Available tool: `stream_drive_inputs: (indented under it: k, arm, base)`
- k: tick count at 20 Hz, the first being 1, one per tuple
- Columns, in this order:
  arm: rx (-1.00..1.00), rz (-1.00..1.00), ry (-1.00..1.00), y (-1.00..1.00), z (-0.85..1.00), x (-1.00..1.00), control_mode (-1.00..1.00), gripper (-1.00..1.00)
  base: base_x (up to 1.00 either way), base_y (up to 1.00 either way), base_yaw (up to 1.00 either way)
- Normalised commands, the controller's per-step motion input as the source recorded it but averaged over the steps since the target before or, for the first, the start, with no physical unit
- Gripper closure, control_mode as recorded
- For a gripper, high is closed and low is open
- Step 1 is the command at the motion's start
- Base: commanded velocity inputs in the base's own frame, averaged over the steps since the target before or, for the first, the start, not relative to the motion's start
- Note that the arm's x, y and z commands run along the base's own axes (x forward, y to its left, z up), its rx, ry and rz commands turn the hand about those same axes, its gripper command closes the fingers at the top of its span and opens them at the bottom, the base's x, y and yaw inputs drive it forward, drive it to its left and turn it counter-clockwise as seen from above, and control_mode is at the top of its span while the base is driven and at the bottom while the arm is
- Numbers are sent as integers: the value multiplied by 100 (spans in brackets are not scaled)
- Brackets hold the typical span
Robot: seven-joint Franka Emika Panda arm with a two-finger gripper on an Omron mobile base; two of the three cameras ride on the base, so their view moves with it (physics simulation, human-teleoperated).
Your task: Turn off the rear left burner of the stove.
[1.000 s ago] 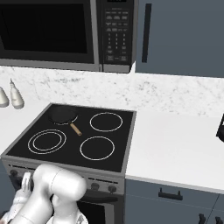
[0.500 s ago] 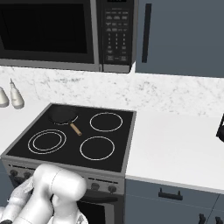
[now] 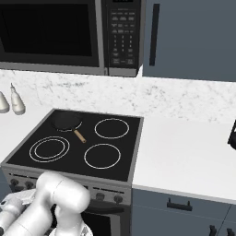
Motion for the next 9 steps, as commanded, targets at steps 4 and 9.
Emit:
stream_drive_inputs:
  k: [4, 9]
  arm:
    - [49, -4, 38, 36, 19, 34, -100, 100]
    - [43, 0, 23, 2, 55, 6, -100, 100]
  base:
    - [0, 0, 0]
    - [0, 0, 0]
